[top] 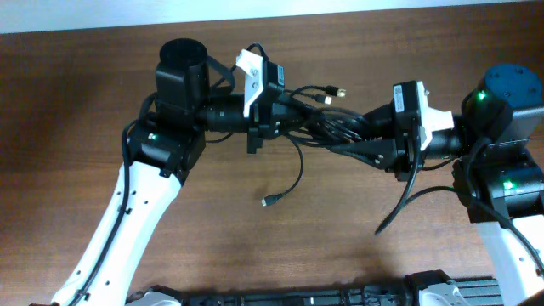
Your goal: Untangle cables
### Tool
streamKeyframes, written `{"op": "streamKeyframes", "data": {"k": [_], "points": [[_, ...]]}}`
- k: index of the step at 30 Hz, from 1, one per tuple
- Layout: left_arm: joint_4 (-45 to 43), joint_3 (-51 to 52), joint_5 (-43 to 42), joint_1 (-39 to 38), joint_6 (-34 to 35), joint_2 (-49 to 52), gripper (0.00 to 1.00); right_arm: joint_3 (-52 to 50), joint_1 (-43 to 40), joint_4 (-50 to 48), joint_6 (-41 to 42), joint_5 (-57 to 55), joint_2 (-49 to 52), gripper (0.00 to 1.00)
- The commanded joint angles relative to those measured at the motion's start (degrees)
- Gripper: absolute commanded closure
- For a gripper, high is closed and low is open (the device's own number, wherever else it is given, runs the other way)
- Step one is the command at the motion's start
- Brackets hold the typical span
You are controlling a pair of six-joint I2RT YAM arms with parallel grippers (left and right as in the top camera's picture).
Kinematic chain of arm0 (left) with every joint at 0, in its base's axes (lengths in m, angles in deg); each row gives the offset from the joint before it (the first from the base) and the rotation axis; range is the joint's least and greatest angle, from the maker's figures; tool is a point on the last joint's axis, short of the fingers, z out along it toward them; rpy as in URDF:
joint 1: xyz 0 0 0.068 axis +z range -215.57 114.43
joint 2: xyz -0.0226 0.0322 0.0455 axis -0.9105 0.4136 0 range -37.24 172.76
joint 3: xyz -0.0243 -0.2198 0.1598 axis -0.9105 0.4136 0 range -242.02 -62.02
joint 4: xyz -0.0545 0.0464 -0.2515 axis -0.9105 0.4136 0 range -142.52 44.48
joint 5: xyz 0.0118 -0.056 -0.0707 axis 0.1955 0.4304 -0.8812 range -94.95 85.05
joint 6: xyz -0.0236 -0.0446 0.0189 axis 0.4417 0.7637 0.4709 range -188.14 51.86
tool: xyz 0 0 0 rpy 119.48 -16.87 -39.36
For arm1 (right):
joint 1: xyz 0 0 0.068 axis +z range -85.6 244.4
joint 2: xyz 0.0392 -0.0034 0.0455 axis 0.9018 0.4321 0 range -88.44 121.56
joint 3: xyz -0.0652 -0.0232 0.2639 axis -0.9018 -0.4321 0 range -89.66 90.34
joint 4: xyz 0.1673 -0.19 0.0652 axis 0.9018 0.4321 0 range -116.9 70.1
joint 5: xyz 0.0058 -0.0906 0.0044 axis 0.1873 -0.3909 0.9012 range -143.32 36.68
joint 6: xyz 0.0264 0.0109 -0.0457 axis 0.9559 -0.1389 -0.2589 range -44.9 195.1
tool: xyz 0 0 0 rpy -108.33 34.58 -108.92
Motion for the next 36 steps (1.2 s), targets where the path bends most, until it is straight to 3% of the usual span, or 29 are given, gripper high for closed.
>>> {"op": "streamKeyframes", "data": {"k": [1,2,7,9,15,18,22,26,36], "points": [[-0.9,-0.5,1.4,0.2,0.5,-0.1,1.0,0.4,0.5,0.6,0.2,2.4,0.2,0.13],[-0.8,-0.5,1.4,0.5,0.8,-0.1,1.0,0.4,0.5,1.0,0.7,1.2,0.4,0.01],[-0.4,-0.5,4.5,3.4,2.4,-0.1,1.0,0.4,0.5,1.2,14.2,-16.0,1.9,0.0],[-0.2,-0.5,12.9,4.9,8.2,-0.1,1.0,0.4,0.5,1.2,19.1,-22.5,2.5,0.0],[2.8,-0.5,29.3,5.8,15.3,-0.1,1.0,0.4,0.5,1.4,25.1,-31.3,2.7,0.0],[4.5,-0.5,36.4,5.7,21.5,-0.1,1.0,0.4,0.5,1.6,28.9,-31.5,2.7,0.0],[4.9,-0.5,37.8,4.9,26.0,-0.1,1.0,0.4,0.6,1.5,29.9,-25.1,2.7,0.01],[4.8,-0.5,37.8,1.6,26.6,-0.1,1.0,0.4,0.6,1.5,28.5,-19.5,2.7,0.01],[3.1,-0.5,37.5,-4.4,26.8,-0.1,1.0,0.4,0.6,1.5,28.1,-19.9,3.9,0.0]]}}
